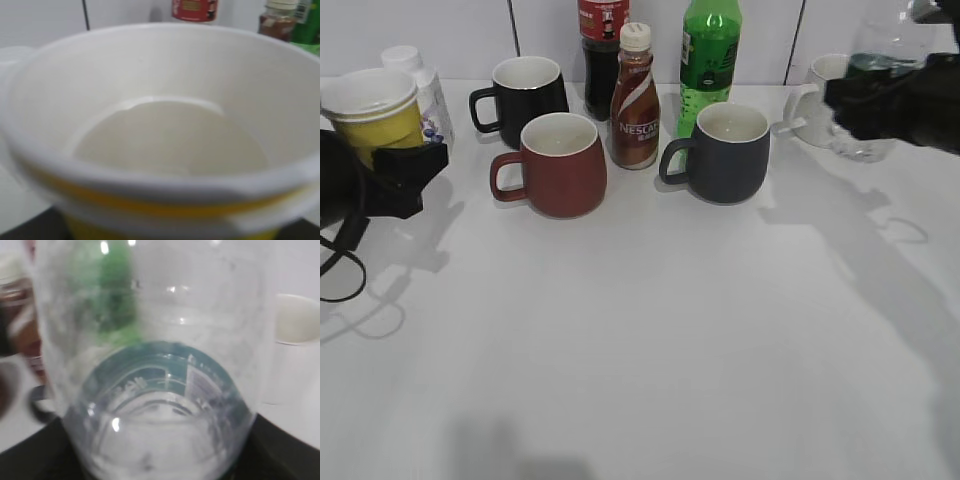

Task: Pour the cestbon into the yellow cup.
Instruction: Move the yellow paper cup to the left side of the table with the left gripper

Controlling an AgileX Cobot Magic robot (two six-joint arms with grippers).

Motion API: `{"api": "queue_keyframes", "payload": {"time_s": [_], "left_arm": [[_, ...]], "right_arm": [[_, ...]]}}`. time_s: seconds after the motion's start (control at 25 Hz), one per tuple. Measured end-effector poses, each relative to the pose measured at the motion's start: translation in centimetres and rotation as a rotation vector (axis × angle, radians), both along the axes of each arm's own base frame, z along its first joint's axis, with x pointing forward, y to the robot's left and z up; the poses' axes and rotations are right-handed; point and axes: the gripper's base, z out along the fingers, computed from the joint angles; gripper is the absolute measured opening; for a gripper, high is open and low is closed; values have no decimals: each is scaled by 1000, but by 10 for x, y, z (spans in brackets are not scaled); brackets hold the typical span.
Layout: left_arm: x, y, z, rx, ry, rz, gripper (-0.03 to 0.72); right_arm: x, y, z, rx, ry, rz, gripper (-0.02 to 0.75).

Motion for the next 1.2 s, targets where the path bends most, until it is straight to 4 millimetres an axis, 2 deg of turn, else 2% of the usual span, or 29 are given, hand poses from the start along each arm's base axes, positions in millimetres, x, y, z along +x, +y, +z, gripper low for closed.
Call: {"api": "queue_keyframes", "payload": {"time_s": [0.16, 0.52, 0.72, 1.0, 1.08, 1.2], "left_arm": [[7, 1, -13, -6, -33, 26, 440], [31, -1, -46, -17, -39, 43, 440], [52, -2, -61, -14, -34, 56, 440], [60, -2, -81, 24, -5, 59, 440], [60, -2, -83, 43, -8, 55, 460], [61, 0, -82, 38, -17, 79, 538]], "right_arm": [[5, -13, 1, -44, -46, -68, 465], [15, -14, -28, -63, -1, -84, 463], [16, -14, -28, -60, -15, -82, 462], [16, -13, -28, -63, -16, -81, 461], [16, -13, -28, -63, -16, -81, 461], [16, -13, -28, -63, -16, -81, 461]]}}
